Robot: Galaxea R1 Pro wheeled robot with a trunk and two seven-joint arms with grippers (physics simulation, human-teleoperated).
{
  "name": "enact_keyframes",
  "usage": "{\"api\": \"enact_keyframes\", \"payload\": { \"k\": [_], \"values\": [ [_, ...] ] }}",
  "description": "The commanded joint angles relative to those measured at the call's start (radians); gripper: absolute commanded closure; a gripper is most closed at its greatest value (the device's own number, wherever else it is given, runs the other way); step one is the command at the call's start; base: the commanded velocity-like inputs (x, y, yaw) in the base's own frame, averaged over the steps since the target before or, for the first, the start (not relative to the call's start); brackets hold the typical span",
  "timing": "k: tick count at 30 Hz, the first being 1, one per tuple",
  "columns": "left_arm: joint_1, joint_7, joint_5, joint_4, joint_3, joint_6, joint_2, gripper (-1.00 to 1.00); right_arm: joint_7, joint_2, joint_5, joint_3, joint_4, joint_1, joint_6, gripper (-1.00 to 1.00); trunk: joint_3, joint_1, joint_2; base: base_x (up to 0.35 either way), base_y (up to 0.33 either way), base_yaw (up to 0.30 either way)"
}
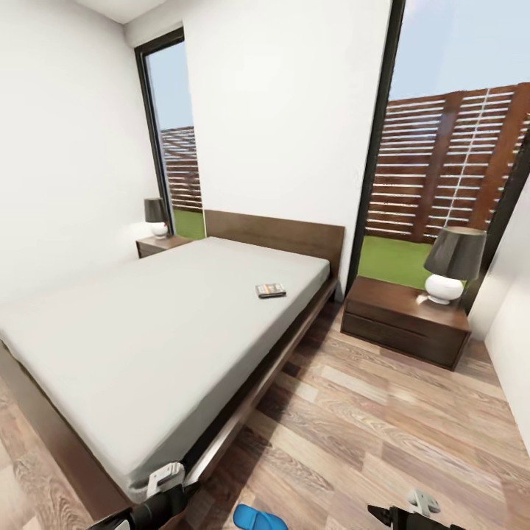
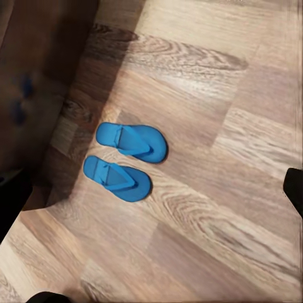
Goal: In the bedroom, move the book from the bed onto either nightstand, and place the two sandals side by side next to the bed.
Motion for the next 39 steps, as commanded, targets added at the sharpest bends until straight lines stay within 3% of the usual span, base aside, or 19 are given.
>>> {"api": "enact_keyframes", "payload": {
  "k": [1,14,39],
  "values": [
    [0.0,-0.003,0.01,0.0,-0.008,0.001,0.001,-1.0,0.004,0.0,0.007,-0.009,-0.002,0.0,0.009,-1.0,-0.001,0.0,0.0,0.0,0.0,-0.3],
    [0.0,-0.002,0.009,0.0,-0.008,0.001,-0.013,-1.0,0.005,0.0,0.007,-0.009,-0.002,0.0,0.009,-1.0,-0.001,0.0,0.0,0.0,-0.12,-0.3],
    [0.0,-0.002,0.01,0.0,-0.008,0.001,-0.013,-1.0,0.004,0.0,0.007,-0.009,-0.002,0.0,0.009,-1.0,-0.001,0.0,0.0,0.0,-0.004,-0.3]
  ]
}}
